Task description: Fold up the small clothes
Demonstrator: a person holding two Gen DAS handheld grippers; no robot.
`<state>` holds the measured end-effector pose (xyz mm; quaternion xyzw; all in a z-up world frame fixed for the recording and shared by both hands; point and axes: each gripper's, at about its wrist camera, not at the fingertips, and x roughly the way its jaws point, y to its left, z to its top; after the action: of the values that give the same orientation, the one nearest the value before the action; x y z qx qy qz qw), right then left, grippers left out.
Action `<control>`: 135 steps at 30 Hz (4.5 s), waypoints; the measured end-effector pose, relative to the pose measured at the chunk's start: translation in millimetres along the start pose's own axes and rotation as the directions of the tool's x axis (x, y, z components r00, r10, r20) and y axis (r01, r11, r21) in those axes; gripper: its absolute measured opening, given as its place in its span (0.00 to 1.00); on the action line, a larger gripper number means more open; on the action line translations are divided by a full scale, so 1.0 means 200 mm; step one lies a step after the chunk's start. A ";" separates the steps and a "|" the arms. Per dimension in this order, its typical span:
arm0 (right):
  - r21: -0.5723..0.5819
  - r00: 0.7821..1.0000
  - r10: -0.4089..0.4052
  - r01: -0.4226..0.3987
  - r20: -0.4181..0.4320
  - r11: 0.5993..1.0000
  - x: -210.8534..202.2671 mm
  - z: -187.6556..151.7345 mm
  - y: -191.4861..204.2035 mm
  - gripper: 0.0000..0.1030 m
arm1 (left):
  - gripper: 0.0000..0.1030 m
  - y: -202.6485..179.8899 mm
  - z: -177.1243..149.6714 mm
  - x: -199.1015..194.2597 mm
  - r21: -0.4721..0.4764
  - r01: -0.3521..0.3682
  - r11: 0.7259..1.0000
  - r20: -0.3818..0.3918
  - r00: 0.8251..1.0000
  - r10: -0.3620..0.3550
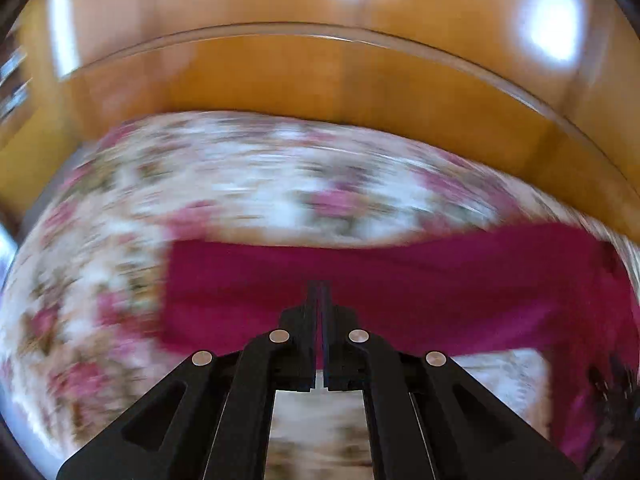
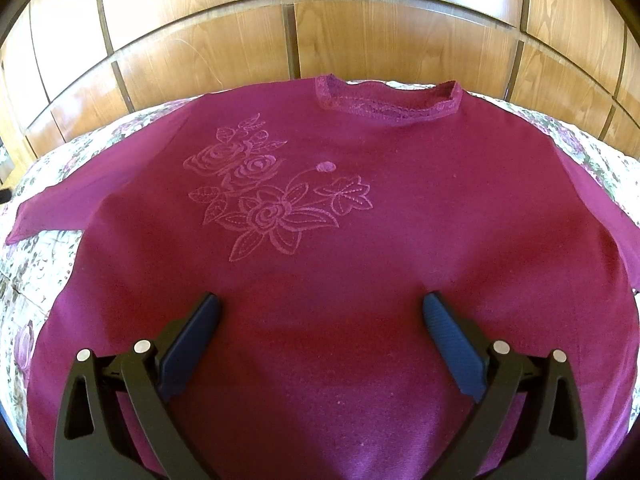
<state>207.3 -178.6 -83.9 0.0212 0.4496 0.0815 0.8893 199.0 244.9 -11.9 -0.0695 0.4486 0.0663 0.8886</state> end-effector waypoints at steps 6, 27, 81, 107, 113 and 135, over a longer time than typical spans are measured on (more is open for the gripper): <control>0.008 1.000 0.011 -0.011 0.003 1.000 0.00 0.00 -0.01 0.98 | 0.00 -0.40 0.08 0.22 0.179 0.055 0.982 -0.077 0.996 -0.042; 0.007 1.000 0.014 -0.014 0.013 1.000 0.01 0.00 -0.01 0.98 | 0.06 -0.61 0.15 0.60 0.298 -0.074 0.952 0.001 0.997 0.077; 0.263 0.961 0.172 -0.113 -0.216 0.958 -0.66 -0.56 -1.14 0.51 | 0.60 -1.28 -0.77 0.02 0.255 0.168 0.952 0.020 0.984 -0.179; 0.224 0.957 0.184 -0.133 -0.223 0.966 -0.96 -1.00 -0.96 0.20 | 0.43 -0.70 -1.32 -0.46 0.173 0.316 0.933 -0.103 0.948 -0.302; 0.182 0.976 0.188 -0.167 -0.107 0.969 -1.18 -0.85 -0.95 0.07 | 0.06 -0.71 -1.30 -0.54 0.161 0.431 0.888 -0.134 0.901 -0.413; 0.572 0.997 0.078 -0.074 0.017 0.817 -1.08 -0.83 -1.55 0.53 | 0.50 -0.79 -1.08 -0.58 0.188 0.337 0.922 -0.012 0.940 -0.341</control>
<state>-13.1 -524.6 -45.7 0.3046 0.4555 -0.0218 0.8362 -10.4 43.3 -35.2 -0.0614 0.4248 -0.1304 0.8937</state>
